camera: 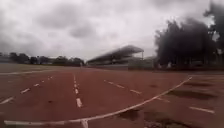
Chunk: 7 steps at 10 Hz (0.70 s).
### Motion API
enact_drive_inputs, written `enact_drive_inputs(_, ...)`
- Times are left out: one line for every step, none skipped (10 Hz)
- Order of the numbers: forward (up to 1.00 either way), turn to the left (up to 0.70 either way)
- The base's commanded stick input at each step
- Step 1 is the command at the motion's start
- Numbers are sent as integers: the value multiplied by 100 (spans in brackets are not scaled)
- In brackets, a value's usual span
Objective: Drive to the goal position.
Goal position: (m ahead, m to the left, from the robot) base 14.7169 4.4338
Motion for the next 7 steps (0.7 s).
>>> enact_drive_inputs(70,0)
enact_drive_inputs(70,0)
enact_drive_inputs(70,0)
enact_drive_inputs(70,0)
enact_drive_inputs(70,0)
enact_drive_inputs(70,0)
enact_drive_inputs(70,0)
